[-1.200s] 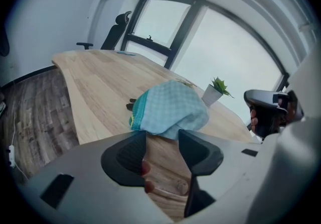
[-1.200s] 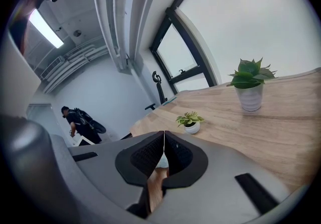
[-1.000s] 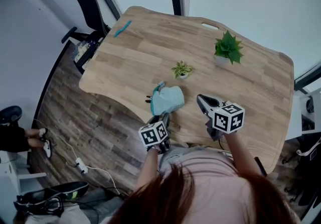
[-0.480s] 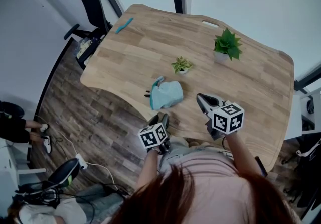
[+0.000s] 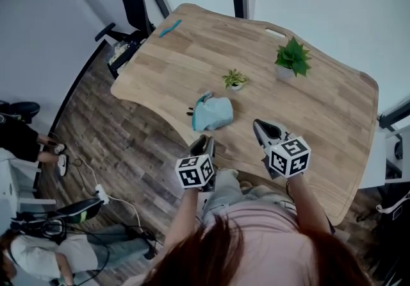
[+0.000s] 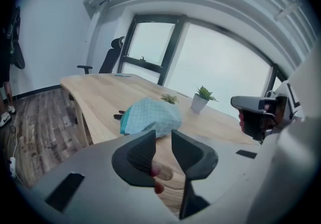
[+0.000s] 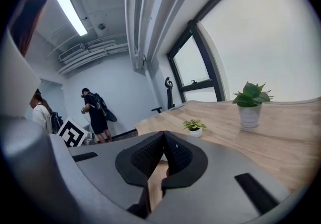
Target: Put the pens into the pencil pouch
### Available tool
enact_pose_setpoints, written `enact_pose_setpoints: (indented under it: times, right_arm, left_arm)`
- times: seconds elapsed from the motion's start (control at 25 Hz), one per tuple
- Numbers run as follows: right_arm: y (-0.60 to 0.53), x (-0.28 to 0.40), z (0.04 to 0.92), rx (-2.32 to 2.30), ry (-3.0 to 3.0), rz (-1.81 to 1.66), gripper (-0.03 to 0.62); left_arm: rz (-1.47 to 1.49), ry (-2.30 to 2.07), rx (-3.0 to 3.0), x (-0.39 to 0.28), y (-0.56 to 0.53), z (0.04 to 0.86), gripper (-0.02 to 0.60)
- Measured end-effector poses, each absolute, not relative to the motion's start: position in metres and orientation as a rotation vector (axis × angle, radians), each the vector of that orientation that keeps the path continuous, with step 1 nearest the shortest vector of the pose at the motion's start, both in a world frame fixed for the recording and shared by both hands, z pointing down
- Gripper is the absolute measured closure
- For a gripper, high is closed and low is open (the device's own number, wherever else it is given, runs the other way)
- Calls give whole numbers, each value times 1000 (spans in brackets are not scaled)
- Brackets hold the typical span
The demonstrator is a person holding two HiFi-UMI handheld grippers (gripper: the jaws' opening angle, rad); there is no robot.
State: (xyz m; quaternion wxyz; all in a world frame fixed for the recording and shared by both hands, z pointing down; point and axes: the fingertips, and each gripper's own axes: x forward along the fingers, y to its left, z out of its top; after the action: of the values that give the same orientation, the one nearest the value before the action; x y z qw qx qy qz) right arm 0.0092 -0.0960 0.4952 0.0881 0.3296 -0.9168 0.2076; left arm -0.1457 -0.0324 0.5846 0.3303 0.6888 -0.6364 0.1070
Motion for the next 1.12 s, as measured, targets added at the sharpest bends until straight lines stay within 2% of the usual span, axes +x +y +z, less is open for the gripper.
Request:
enact_pose_setpoints:
  times: [0.72,1.12]
  right_arm:
    - [-61,64,441,1115,-2793,341,594]
    - [-48,76,402,1201,-2855,271,594]
  left_arm:
    - [138,-1802,2070,-71,-8,467,574]
    - [140,-1879,2244,-58,-2,402,578]
